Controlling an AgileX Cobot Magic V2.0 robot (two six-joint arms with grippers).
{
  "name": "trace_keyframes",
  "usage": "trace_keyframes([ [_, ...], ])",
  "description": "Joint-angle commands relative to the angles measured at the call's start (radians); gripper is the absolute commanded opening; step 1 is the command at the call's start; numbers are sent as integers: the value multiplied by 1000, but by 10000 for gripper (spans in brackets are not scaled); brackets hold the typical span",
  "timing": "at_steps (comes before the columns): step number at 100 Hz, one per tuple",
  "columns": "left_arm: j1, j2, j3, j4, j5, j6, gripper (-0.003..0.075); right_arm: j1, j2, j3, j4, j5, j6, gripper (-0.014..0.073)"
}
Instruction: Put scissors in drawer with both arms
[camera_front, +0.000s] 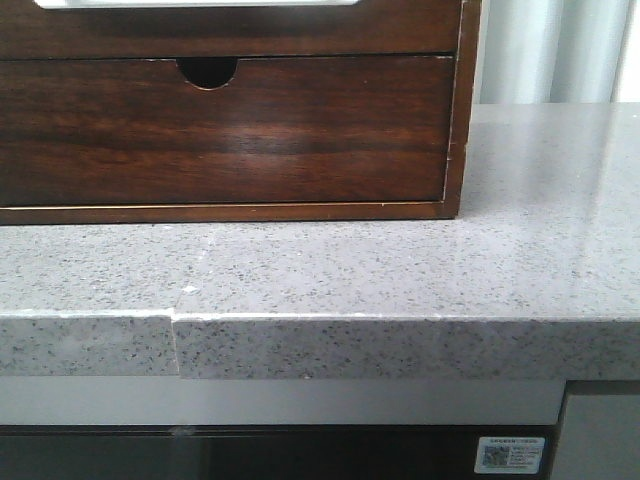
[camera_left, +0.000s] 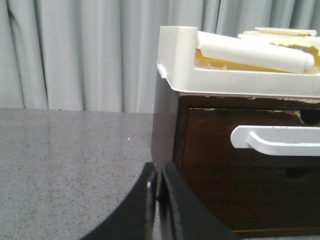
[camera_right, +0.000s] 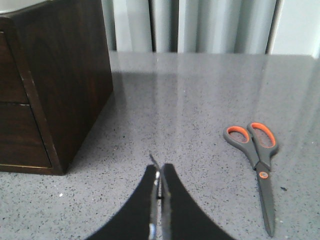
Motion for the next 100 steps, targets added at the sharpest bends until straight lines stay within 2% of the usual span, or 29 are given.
trace_keyframes([
  [1, 2, 79, -81, 2, -28, -1, -20, -5, 88, -85, -31, -38, -4, -69],
  [8, 2, 113, -100, 14, -33, -1, -20, -5, 142, -123, -70, -21, -4, -69],
  [34, 2, 144, -102, 25, -38, -1, -20, -5, 244, -168, -78, -11, -4, -69],
  [100, 2, 144, -102, 18, -39, -1, -20, -5, 248, -168, -78, -9, -4, -69],
])
